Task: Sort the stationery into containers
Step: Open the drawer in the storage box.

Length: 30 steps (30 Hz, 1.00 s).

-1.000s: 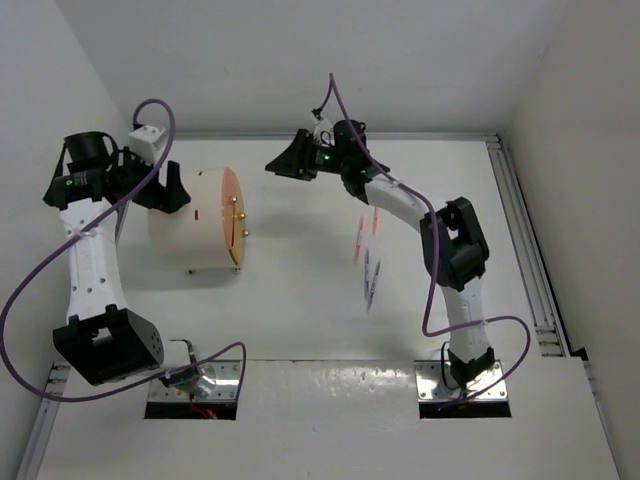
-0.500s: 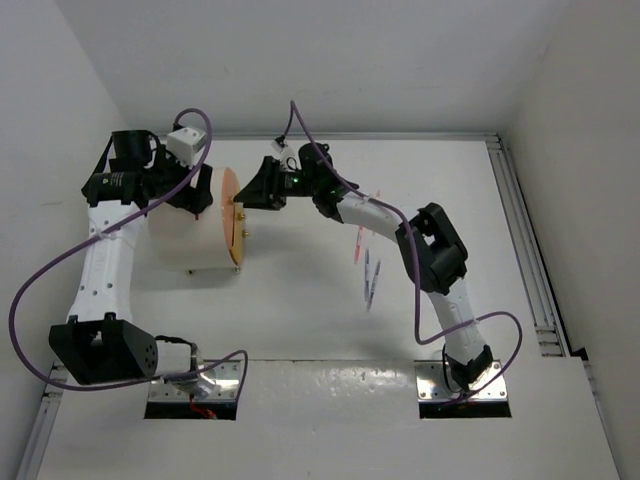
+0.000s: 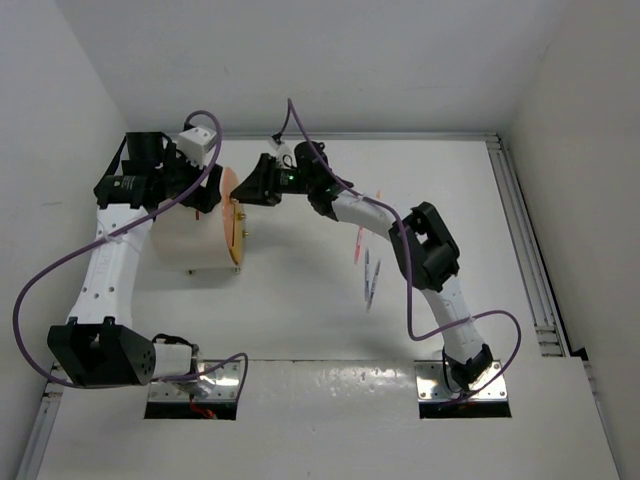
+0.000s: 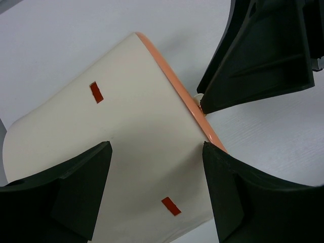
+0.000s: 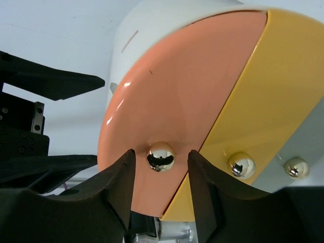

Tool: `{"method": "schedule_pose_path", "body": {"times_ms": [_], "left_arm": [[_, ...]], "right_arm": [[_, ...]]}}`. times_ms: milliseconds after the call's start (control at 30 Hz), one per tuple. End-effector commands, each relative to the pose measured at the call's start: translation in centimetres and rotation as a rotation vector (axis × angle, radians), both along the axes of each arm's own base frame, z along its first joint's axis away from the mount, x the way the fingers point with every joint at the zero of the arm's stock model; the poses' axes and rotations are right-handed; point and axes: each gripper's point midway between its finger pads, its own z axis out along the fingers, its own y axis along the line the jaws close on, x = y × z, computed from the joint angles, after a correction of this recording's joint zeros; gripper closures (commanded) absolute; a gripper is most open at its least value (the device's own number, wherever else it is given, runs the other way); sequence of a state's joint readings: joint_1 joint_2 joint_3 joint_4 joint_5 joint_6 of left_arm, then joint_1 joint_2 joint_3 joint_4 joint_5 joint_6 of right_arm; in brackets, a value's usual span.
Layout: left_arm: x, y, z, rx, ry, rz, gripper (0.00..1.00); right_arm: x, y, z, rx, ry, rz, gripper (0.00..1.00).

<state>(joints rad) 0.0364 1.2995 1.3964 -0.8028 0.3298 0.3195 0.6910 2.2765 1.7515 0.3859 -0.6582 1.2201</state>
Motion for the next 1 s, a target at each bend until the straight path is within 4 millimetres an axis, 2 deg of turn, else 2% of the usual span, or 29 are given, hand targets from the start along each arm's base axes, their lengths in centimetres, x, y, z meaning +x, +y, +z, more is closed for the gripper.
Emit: {"method": "schedule_pose_path", "body": {"times_ms": [0, 267, 400, 433, 533, 633, 967], "left_arm": [[-1.4, 0.8, -3.5, 0.048, 0.122, 0.039, 0.22], [-1.4, 1.0, -3.7, 0.056, 0.128, 0.051, 0.22], [-1.5, 1.1, -4.0, 0.054, 0.138, 0.057, 0.22], [-1.5, 1.2, -4.1, 0.057, 0.141, 0.059, 0.22], [-1.6, 1.5, -4.5, 0.052, 0.152, 0.073, 0.22], [-1.7, 2.3, -5.1, 0.042, 0.173, 0.097, 0.22], [-1.8, 4.6, -6.3, 0.018, 0.221, 0.166, 0.22]], "right_arm": [[-0.5, 1.3, 2.7, 0.065, -0.072, 0.022, 0.56], [-1.2, 1.8, 2.4, 0.059, -0.063, 0.037, 0.63], [-1.1, 1.5, 2.7, 0.058, -0.079, 0.037, 0.79], [-1.0, 1.2, 2.7, 0.056, -0.076, 0.035, 0.87], [-0.1, -0.2, 2.9, 0.053, -0.083, 0.019, 0.96], [1.1, -2.0, 3.2, 0.048, -0.081, -0.010, 1.00], [2.8, -5.9, 5.2, 0.061, -0.095, -0.049, 1.00]]}}
